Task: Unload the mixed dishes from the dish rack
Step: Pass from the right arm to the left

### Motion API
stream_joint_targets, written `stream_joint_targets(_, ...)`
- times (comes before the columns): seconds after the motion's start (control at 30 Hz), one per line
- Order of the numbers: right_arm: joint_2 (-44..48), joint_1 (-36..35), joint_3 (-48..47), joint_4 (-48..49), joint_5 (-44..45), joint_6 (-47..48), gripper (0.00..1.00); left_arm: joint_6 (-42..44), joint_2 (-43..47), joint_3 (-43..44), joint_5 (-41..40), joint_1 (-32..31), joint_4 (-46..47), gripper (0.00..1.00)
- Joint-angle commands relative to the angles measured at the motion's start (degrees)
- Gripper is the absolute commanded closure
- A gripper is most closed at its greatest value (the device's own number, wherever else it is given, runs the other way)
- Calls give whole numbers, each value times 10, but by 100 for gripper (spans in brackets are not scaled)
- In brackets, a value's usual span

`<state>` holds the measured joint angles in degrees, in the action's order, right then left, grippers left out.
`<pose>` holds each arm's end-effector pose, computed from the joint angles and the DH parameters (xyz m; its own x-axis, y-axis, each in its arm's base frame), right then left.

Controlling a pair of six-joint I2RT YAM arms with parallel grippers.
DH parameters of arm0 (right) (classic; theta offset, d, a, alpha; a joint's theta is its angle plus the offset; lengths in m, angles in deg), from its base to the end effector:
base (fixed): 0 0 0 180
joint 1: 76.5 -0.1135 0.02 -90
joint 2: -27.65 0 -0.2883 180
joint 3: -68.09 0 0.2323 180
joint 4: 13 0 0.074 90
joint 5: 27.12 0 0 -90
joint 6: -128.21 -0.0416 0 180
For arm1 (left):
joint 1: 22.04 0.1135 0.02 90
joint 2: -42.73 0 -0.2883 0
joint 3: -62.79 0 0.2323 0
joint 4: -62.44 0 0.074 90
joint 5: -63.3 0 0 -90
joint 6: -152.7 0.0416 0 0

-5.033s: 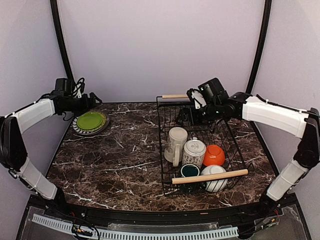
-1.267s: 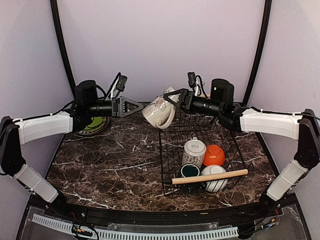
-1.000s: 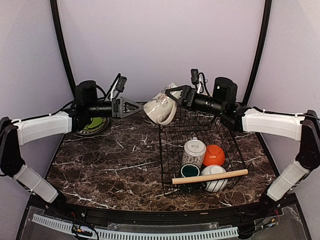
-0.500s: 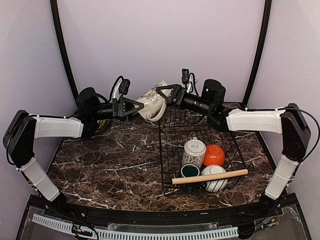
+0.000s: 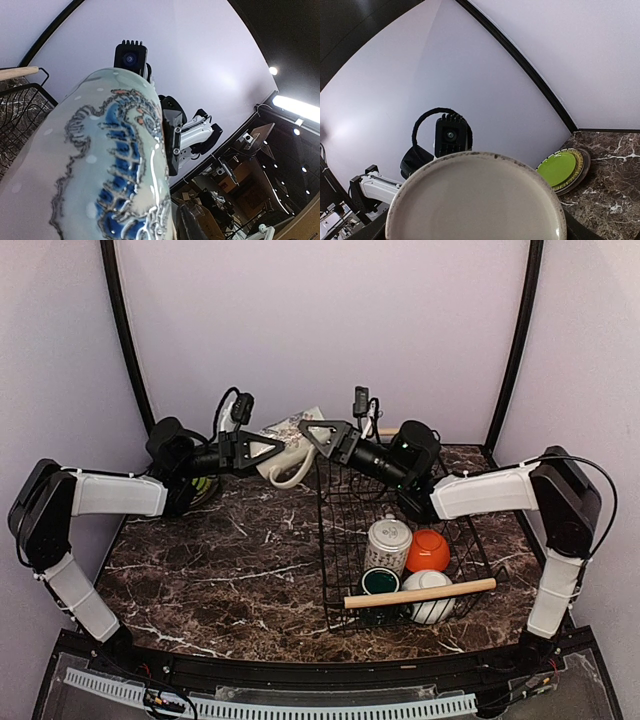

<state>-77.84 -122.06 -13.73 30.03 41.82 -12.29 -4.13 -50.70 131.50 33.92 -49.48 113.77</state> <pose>0.2807 0.3076 0.3355 -0.5497 0.4679 -0.6920 -0.7539 0.0790 0.6522 0.2785 -0.1855 0.3464 -0.6871 -0.1514 -0.7106 0.7265 -0.1597 -0.6684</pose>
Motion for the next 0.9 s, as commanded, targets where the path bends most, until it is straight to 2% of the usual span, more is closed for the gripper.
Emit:
stream_joint_targets(0.0,-10,-12,5,85,-11,-9,100,2,19,-4,7,12,40,84)
stream_joint_targets(0.1,-12,-12,1,60,-12,-6,97,3,24,-5,2,21,38,97)
stream_joint_targets(0.23,-11,-12,-9,15,-15,3,79,10,36,-4,1,29,29,99)
stream_joint_targets(0.4,5,-5,-7,-51,-7,8,38,14,54,-7,-1,42,37,99)
stream_joint_targets(0.47,14,1,5,-55,-5,-4,15,15,58,-9,-3,48,39,99)
stream_joint_targets(0.53,20,11,10,-58,-16,-18,4,7,59,-11,-5,54,47,99)
stream_joint_targets(0.73,38,28,17,-73,-43,-34,1,-18,56,-15,-6,64,91,99)
stream_joint_targets(0.87,73,37,29,-133,-31,-10,1,30,70,-10,-13,75,23,99)
